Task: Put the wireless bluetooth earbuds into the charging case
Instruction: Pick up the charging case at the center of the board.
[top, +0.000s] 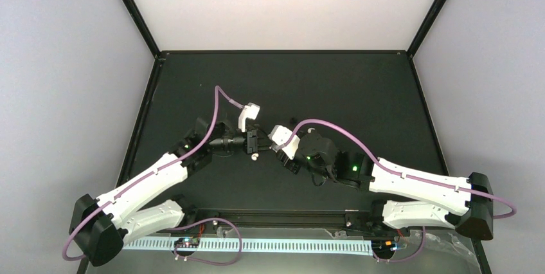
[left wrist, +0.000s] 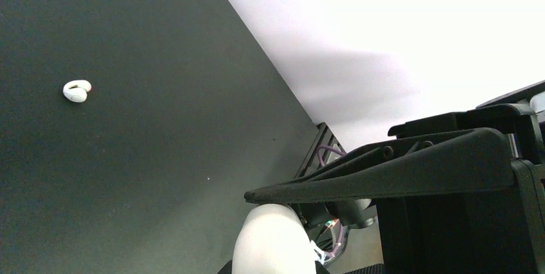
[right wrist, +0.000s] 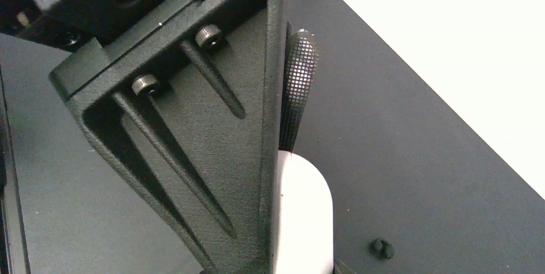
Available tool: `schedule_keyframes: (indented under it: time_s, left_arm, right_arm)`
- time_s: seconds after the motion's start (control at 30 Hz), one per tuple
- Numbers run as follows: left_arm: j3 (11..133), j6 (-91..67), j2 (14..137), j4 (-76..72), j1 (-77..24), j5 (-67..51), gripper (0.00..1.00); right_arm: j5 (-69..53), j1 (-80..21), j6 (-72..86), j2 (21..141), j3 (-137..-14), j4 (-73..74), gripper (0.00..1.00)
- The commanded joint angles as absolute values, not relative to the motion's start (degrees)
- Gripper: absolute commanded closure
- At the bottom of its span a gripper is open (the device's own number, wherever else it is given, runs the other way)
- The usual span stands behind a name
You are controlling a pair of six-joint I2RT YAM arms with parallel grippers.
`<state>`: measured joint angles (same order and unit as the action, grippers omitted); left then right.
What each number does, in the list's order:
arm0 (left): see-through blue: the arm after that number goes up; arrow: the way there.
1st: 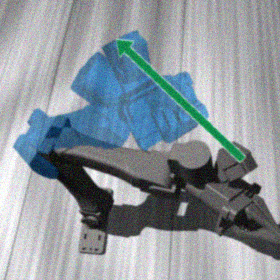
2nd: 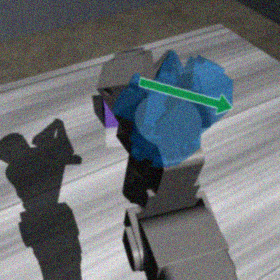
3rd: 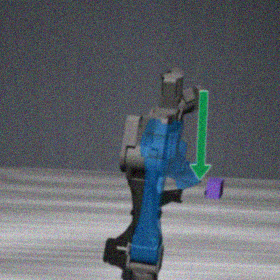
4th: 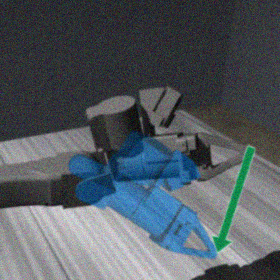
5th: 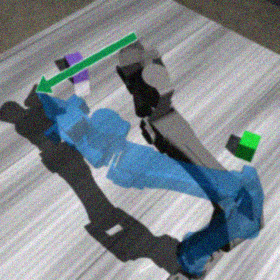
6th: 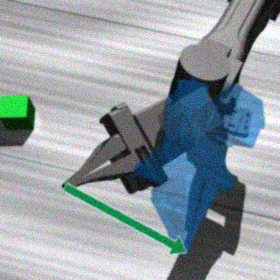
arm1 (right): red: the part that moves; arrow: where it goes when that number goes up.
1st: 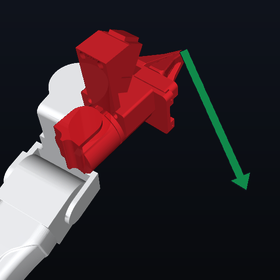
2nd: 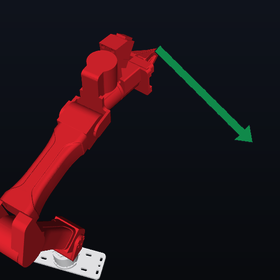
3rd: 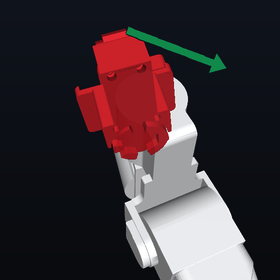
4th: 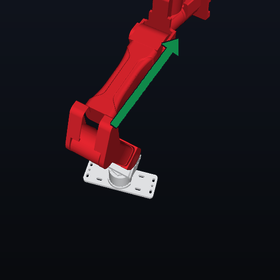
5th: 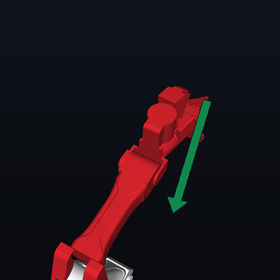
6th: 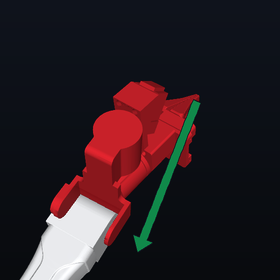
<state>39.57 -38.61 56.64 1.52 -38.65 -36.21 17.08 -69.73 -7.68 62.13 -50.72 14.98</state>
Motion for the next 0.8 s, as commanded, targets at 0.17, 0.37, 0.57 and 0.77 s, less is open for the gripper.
schedule_keyframes:
  time_s: [0.17, 0.37, 0.57, 0.77]
  left_arm:
    - [40.4, -39.1, 56.4, 0.2, -39.0, -36.8, 0.89]
    - [42.1, -37.8, 55.0, 1.1, -38.8, -34.0, 0.95]
    - [44.2, -34.0, 50.3, 1.1, -38.4, -29.6, 0.98]
    - [37.4, -32.3, 40.6, -15.7, -38.3, -31.1, 0.99]
  right_arm:
    - [17.9, -70.0, -7.2, 61.1, -51.4, 12.5, 0.42]
    - [18.3, -70.0, -3.5, 57.8, -52.9, 16.0, 0.20]
    - [18.4, -69.3, 3.2, 48.3, -55.1, 17.7, 0.10]
    - [10.1, -65.2, 11.0, 44.6, -55.7, 13.7, 0.07]
